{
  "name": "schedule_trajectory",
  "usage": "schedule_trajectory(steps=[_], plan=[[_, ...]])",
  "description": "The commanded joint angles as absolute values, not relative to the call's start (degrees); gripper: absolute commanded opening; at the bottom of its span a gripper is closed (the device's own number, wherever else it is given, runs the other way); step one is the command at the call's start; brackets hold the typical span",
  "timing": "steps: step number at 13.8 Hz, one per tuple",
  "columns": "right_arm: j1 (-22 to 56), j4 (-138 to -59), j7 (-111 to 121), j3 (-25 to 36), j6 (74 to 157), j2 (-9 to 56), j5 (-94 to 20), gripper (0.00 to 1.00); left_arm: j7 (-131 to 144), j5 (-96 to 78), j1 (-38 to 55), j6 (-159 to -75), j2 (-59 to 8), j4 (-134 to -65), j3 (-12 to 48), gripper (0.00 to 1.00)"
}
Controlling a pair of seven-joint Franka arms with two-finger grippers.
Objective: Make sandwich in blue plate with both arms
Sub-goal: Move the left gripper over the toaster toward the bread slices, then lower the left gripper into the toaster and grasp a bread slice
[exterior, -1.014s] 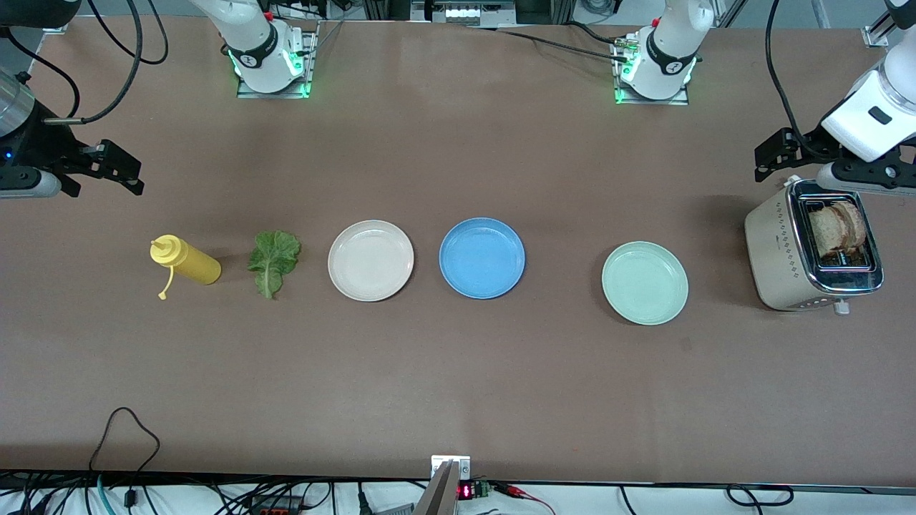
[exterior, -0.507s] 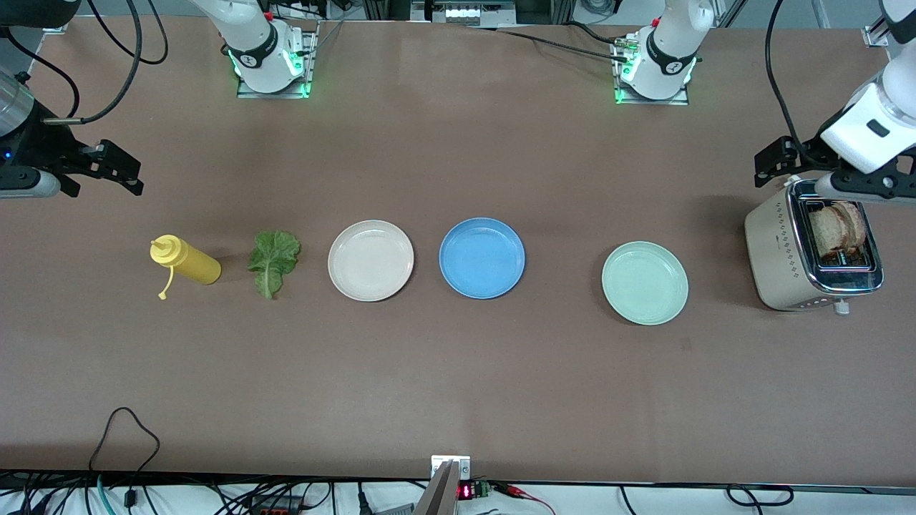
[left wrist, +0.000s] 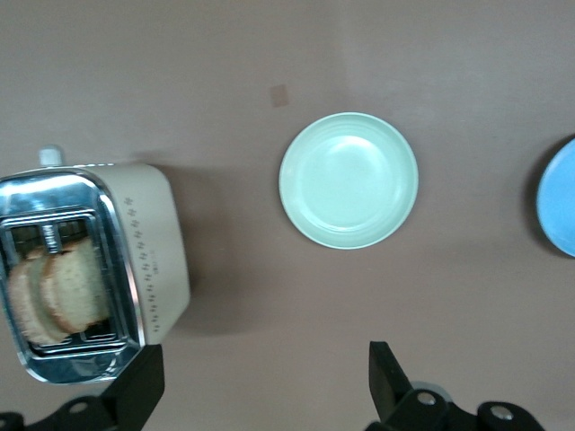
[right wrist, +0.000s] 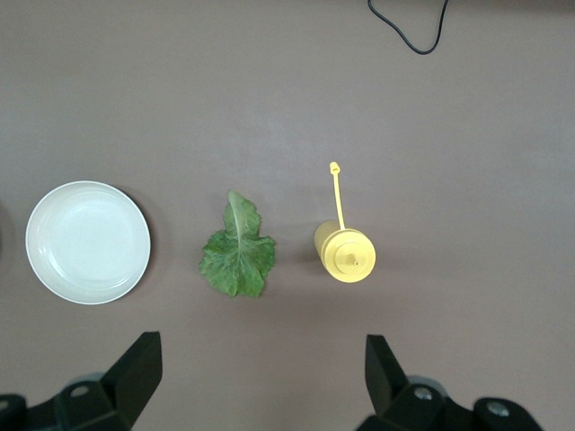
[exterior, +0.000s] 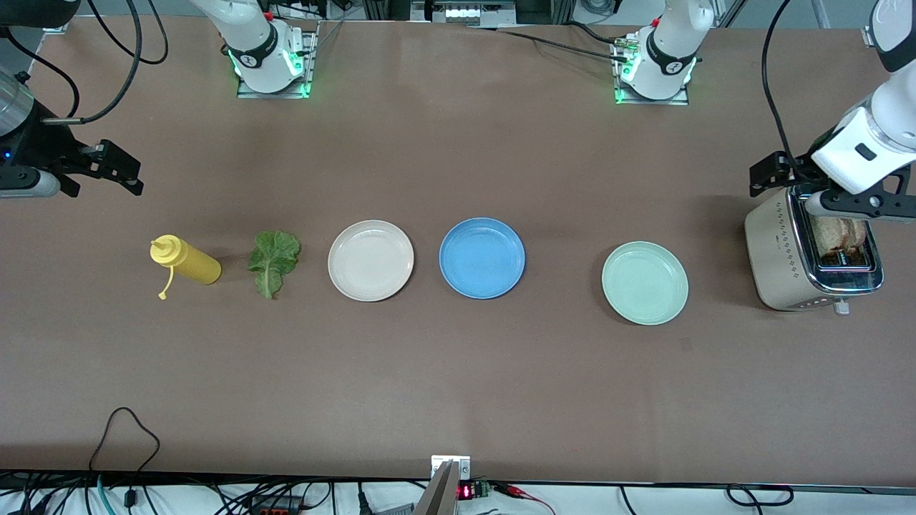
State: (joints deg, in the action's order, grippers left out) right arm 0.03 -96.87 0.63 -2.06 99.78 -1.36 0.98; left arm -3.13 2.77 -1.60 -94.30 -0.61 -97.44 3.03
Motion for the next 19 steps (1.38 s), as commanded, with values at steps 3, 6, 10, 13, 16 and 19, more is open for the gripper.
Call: schedule_trajectory(steps=[3,6,10,13,16,19], plan=[[-0.53,-97.65,0.09,-2.46,100.11,-2.46,1.14,1.0,-10.69,9.4,-9.21,-98.68,-6.05,-96.06,3.08,1.0],[-0.53,-97.65,0.09,-2.46,100.02,-2.46,1.14,1.0,-18.17,8.79,-15.27,-105.62,-10.97,-96.24,3.16,1.0],[-0.53,-97.73,0.09,-2.46,100.11,-2.29,1.14,1.0,-19.59,7.21,-18.54,-110.2,-15.2,-97.03,3.25,1.0],[-0.53,-97.73,0.09,-2.46,99.93,-2.02,1.06,1.0,-20.3,6.77,-19.95,-110.83,-17.92,-97.29,3.34,0.97],[-0.53,-97.73,0.09,-2.46,99.84,-1.85,1.05,1.0,-20.91,6.68,-20.21,-114.59,-18.28,-100.36,3.34,0.96],[-0.53,-97.73,0.09,-2.46,99.84,-1.85,1.05,1.0,-21.36,6.68,-21.88,-118.12,-18.02,-103.62,3.87,0.96]])
